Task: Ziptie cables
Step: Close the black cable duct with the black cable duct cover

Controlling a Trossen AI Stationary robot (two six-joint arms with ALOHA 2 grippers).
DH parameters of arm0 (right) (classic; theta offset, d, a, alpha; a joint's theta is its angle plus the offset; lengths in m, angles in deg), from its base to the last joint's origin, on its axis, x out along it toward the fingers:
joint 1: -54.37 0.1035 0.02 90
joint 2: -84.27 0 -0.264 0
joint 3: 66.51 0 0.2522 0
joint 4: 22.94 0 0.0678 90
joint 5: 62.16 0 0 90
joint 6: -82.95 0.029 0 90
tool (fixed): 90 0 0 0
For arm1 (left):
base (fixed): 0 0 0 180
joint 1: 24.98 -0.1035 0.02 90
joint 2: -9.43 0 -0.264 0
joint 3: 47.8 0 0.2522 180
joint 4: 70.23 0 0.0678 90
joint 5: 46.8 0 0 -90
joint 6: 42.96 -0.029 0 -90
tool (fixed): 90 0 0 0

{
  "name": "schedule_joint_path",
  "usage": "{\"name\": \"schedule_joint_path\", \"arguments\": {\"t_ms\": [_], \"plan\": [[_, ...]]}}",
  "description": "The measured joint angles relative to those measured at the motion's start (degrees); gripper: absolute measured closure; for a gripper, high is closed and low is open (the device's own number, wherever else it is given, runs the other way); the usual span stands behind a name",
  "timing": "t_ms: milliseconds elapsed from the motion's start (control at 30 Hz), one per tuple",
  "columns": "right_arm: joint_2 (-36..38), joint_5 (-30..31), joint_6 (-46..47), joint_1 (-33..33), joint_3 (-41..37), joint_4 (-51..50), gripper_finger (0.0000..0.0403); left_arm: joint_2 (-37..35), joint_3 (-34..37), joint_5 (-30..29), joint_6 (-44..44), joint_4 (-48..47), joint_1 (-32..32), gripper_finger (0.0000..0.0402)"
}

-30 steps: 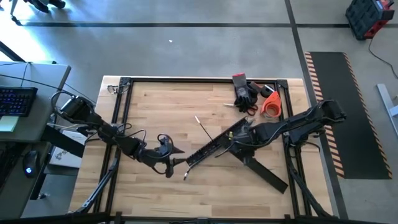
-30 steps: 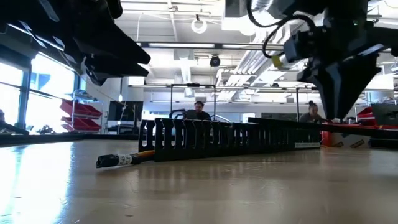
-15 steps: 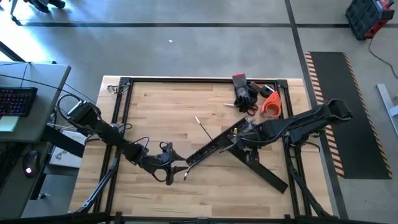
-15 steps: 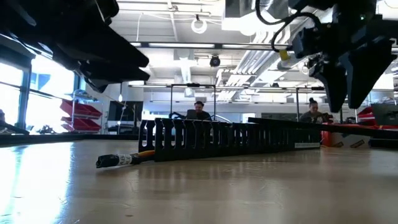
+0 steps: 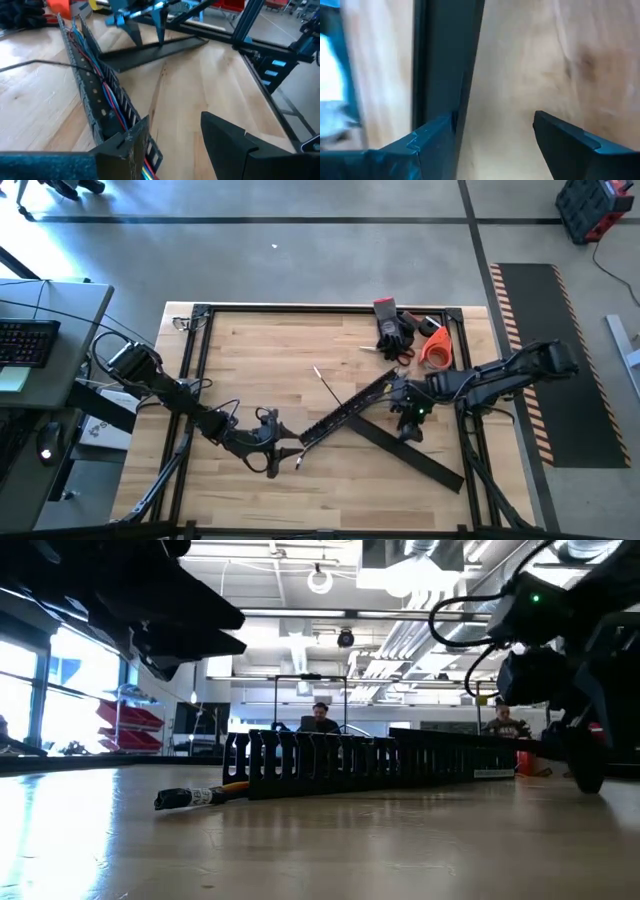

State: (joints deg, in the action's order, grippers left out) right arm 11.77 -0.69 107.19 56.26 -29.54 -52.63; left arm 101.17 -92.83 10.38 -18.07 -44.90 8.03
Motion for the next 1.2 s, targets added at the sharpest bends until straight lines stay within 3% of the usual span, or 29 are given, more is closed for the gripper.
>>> {"name": "schedule_joint_path", "arguments": {"t_ms": [133, 333, 467, 667, 733, 833, 933, 1000, 1067, 1133, 1200], "plan": [[-0.1, -3.1, 2.0, -0.6, -4.6, 10.5, 0.0147, 0.0, 0.0, 0.0, -0.1, 0.3, -0.5, 0.0248], [-0.1, -1.6, 2.9, 0.9, -6.4, 14.9, 0.0177, 0.0, 0.0, 0.0, 0.1, 0.3, -1.7, 0.0248], [-0.3, -1.5, 2.9, 2.7, -6.5, 17.6, 0.0241, 0.0, 0.0, 0.0, 0.3, 1.5, -2.5, 0.0248], [-0.4, -1.2, 4.5, 6.0, -5.6, 20.7, 0.0377, 0.0, 0.0, -1.5, -2.2, 5.1, -2.7, 0.0248], [-0.4, 0.7, 5.0, 7.6, -3.7, 20.5, 0.0391, 0.0, 0.0, -1.5, -3.9, 7.0, -2.7, 0.0248], [-0.4, 8.1, 3.6, 10.6, 1.5, 15.6, 0.0397, 0.0, -0.4, -2.0, -5.6, 8.5, -2.7, 0.0248], [-0.4, 20.2, -0.3, 14.6, 9.3, 4.4, 0.0399, 0.0, -1.1, -2.5, -6.7, 8.4, -2.7, 0.0248], [-0.4, 32.1, -2.1, 17.9, 14.6, -3.3, 0.0401, 0.0, -1.6, -2.6, -7.6, 8.4, -2.7, 0.0248], [-0.3, 48.1, -2.3, 22.1, 18.5, -8.0, 0.0401, 0.0, -2.0, -2.6, -8.2, 8.4, -2.7, 0.0248], [-0.3, 63.3, -3.3, 27.1, 20.1, -8.6, 0.0402, 0.0, -2.3, -3.0, -8.7, 8.4, -2.7, 0.0248], [-0.9, 74.6, -3.8, 31.7, 20.0, -8.4, 0.0402, 0.0, -2.4, -3.7, -9.0, 8.4, -2.7, 0.0248]]}}
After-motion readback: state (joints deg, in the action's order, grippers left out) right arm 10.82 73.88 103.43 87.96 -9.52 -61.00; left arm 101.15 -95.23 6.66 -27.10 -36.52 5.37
